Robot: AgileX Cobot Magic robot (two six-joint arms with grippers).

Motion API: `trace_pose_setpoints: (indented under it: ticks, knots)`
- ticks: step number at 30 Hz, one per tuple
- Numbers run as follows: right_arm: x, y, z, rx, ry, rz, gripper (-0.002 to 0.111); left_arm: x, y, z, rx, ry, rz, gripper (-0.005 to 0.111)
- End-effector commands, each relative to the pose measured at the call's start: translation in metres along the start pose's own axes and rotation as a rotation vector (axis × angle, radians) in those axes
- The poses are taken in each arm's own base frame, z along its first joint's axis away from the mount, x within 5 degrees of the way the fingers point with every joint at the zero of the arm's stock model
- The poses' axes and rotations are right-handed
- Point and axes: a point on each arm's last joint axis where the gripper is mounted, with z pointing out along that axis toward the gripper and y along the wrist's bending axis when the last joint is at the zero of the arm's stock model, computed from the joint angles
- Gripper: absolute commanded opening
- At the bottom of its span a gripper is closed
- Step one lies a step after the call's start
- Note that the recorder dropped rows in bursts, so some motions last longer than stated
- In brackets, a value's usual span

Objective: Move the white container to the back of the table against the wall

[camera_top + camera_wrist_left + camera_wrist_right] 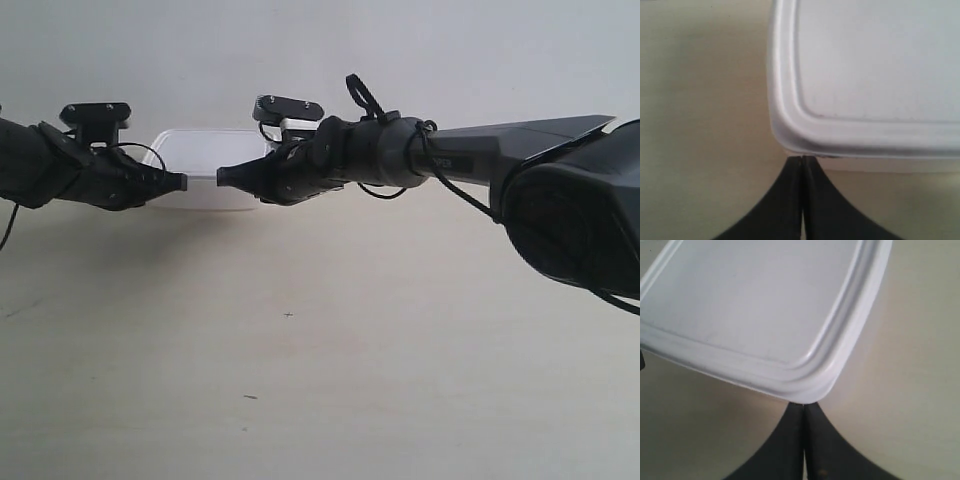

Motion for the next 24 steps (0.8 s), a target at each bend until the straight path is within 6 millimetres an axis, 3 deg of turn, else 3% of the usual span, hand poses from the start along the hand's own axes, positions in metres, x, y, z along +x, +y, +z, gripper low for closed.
trace_pose_setpoints:
  ticks: [1, 9, 24]
  knots:
    - [-0.009, -0.001, -0.001, 0.003, -0.062, -0.006, 0.0, -0.002, -0.003, -0.002, 0.02, 0.008, 0.009, 0.0]
    - [-0.012, -0.001, 0.003, -0.001, -0.088, 0.006, 0.0, -0.023, -0.011, 0.003, 0.072, -0.021, 0.014, 0.0]
    - [-0.012, -0.001, 0.003, 0.001, -0.095, -0.002, 0.0, -0.014, -0.011, 0.013, 0.08, 0.01, 0.032, 0.0]
